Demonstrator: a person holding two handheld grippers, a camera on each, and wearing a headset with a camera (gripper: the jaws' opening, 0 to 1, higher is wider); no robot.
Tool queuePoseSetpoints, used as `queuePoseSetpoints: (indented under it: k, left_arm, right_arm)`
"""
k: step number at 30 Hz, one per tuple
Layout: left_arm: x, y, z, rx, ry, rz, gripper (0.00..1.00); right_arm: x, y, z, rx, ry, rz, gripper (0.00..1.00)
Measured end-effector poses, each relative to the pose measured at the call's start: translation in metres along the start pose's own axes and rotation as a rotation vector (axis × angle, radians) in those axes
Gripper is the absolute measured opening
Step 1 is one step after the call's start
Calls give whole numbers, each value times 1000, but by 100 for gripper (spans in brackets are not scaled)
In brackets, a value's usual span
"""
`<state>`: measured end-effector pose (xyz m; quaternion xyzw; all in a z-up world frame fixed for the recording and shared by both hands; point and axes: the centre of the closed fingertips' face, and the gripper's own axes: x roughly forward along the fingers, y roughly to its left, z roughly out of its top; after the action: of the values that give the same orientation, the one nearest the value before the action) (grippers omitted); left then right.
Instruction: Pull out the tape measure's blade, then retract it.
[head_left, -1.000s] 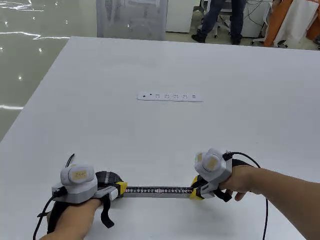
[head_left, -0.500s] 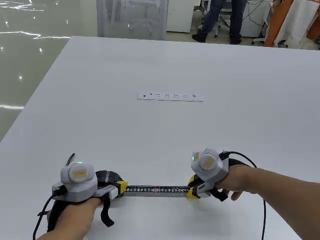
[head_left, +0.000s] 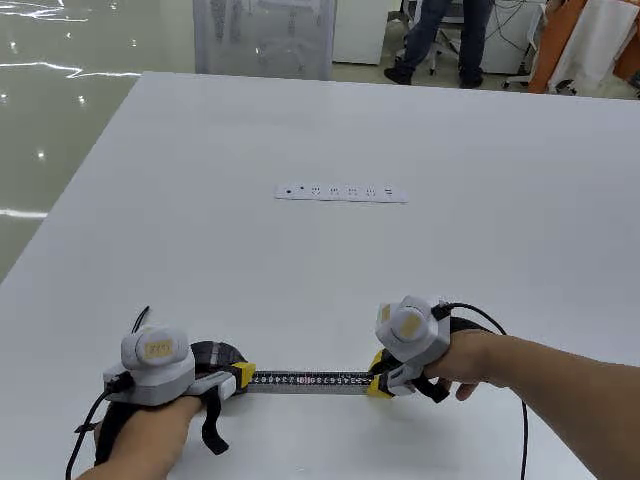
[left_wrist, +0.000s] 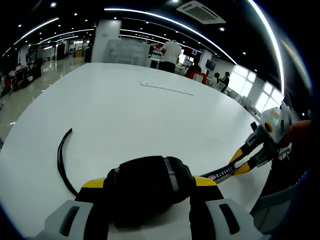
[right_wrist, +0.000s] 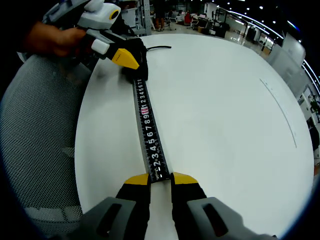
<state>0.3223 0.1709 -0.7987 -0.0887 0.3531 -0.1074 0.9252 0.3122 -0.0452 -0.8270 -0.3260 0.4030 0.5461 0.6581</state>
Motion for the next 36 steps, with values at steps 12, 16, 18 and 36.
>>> queuePoseSetpoints:
  k: [12, 16, 18, 36]
  left_arm:
    - [0, 0, 0, -4, 0, -2, 61]
    - [0, 0, 0, -5, 1, -3, 61]
    - [0, 0, 0, -5, 1, -4, 61]
    - [-1, -1, 0, -10, 4, -8, 61]
  right_arm:
    - [6, 3, 10, -6, -9, 2, 14]
    - [7, 3, 13, -5, -14, 3, 14]
    - [9, 3, 15, 0, -20, 3, 14]
    - [24, 9, 41, -6, -51, 17, 14]
